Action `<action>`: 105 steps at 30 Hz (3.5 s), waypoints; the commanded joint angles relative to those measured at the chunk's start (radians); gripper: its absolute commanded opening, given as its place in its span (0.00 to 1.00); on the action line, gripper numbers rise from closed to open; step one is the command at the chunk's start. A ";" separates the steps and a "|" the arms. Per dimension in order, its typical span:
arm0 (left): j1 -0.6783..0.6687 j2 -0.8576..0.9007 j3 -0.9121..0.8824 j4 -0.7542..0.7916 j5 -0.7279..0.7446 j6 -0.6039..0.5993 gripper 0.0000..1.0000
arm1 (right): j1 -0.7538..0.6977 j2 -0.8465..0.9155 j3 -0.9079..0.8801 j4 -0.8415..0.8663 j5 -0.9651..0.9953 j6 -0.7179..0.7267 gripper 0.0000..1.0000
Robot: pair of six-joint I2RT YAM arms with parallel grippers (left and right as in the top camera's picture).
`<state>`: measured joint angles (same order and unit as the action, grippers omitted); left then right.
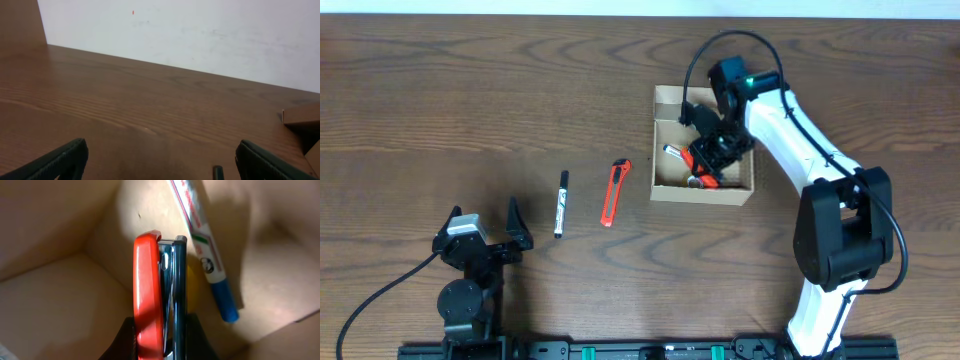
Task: Pack container
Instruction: 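Carry the stapler into the box and lower it, then open the right gripper and withdraw it to the right side, then move the left gripper over the black-capped marker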
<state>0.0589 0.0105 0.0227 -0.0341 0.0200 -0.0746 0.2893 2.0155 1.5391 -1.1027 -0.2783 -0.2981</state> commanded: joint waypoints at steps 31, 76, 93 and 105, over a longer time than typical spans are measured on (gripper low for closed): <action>0.004 -0.007 -0.018 -0.043 -0.004 0.000 0.95 | -0.001 -0.009 0.380 -0.244 0.024 0.066 0.99; 0.004 -0.002 0.242 -0.181 0.190 0.087 0.95 | -0.793 -0.100 0.947 -0.532 0.315 0.346 0.99; 0.004 0.574 1.250 -0.615 0.496 0.379 0.95 | -0.793 -0.100 0.947 -0.532 0.315 0.346 0.99; 0.004 1.132 1.264 -0.988 0.265 0.314 0.95 | -0.793 -0.100 0.947 -0.532 0.314 0.346 0.99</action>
<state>0.0589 1.0706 1.2884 -1.0080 0.3676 0.2695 -0.4999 1.9400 2.4725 -1.6337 0.0368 0.0349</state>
